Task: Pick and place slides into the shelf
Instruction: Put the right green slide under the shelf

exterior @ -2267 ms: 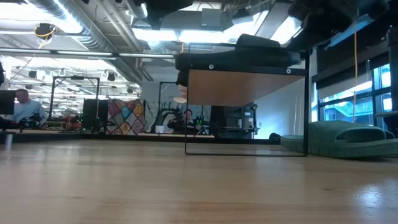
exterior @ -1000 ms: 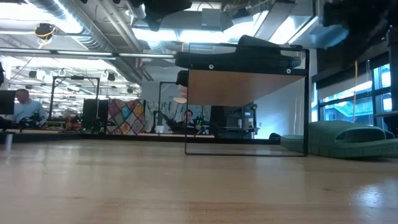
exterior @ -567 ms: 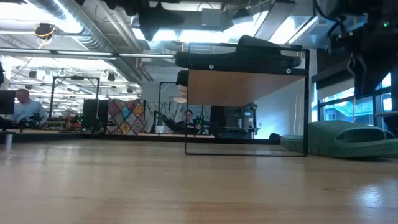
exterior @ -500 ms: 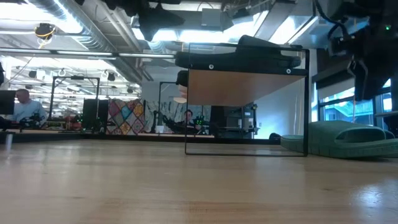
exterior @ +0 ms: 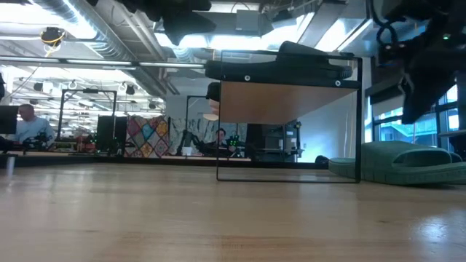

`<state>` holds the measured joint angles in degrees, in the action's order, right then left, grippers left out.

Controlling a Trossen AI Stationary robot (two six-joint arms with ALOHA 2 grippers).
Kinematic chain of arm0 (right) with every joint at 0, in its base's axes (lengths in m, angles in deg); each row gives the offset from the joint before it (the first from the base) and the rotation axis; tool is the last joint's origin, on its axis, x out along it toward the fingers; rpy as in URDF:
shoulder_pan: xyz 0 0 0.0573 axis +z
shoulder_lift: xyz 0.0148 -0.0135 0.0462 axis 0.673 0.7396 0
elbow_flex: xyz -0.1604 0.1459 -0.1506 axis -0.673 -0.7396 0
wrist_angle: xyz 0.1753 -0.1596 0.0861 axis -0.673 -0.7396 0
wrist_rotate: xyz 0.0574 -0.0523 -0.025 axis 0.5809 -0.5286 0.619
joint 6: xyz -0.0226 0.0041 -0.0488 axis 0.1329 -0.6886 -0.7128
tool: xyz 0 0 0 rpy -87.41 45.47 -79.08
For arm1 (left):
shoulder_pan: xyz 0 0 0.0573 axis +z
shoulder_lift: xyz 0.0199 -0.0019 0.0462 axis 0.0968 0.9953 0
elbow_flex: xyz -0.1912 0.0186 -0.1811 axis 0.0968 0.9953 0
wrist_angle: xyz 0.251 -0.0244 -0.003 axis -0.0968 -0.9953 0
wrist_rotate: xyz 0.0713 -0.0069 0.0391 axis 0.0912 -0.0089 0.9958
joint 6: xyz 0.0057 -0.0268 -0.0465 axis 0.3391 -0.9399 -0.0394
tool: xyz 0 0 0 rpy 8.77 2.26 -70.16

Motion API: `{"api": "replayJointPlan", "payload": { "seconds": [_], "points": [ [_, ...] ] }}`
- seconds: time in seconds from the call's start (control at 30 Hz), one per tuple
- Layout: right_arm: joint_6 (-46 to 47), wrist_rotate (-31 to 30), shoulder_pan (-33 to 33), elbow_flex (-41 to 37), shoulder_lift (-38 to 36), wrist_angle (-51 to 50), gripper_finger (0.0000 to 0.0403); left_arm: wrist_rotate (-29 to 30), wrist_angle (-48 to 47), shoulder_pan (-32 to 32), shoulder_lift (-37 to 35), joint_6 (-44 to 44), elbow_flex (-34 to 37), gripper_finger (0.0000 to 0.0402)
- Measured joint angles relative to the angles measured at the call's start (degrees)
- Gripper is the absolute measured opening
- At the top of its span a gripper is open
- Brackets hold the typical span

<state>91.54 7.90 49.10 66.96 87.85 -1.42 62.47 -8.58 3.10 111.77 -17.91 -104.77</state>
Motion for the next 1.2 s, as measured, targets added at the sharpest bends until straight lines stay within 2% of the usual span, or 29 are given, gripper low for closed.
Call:
{"api": "replayJointPlan", "payload": {
  "seconds": [0.17, 0.4, 0.67, 0.73, 0.93, 1.03, 1.2],
  "points": [
    [0.82, 0.01, 0.22, 0.04, 5.36, 5.47, 0.0299, 0.02, -1.16, 0.02, 0.00, 3.22, 0.00, 0.0212],
    [9.19, 1.00, 3.48, 0.04, 9.67, -6.06, 0.0299, 0.02, -2.44, 0.02, 0.00, 3.63, 0.00, 0.0212],
    [17.31, -1.15, 9.01, 3.13, 9.92, -8.81, 0.0299, 0.02, -2.75, 0.03, 0.00, 3.61, 0.00, 0.0212],
    [22.97, -1.30, 10.24, 3.98, 10.40, -9.30, 0.0299, 0.02, -3.63, 0.02, 0.00, 3.61, 0.00, 0.0212],
    [49.75, -1.47, 10.71, 4.83, 12.27, -11.99, 0.0299, 0.02, -5.87, 0.09, 0.00, 4.12, 0.00, 0.0212],
    [56.66, -1.29, 10.72, 4.79, 13.27, -15.16, 0.0299, 0.02, -6.06, 0.09, 0.00, 6.25, 0.00, 0.0212],
    [62.20, -3.13, 10.72, 4.79, 13.68, -9.26, 0.0299, 0.02, -6.09, 0.09, 0.00, 6.50, 0.00, 0.0212]
  ]
}}
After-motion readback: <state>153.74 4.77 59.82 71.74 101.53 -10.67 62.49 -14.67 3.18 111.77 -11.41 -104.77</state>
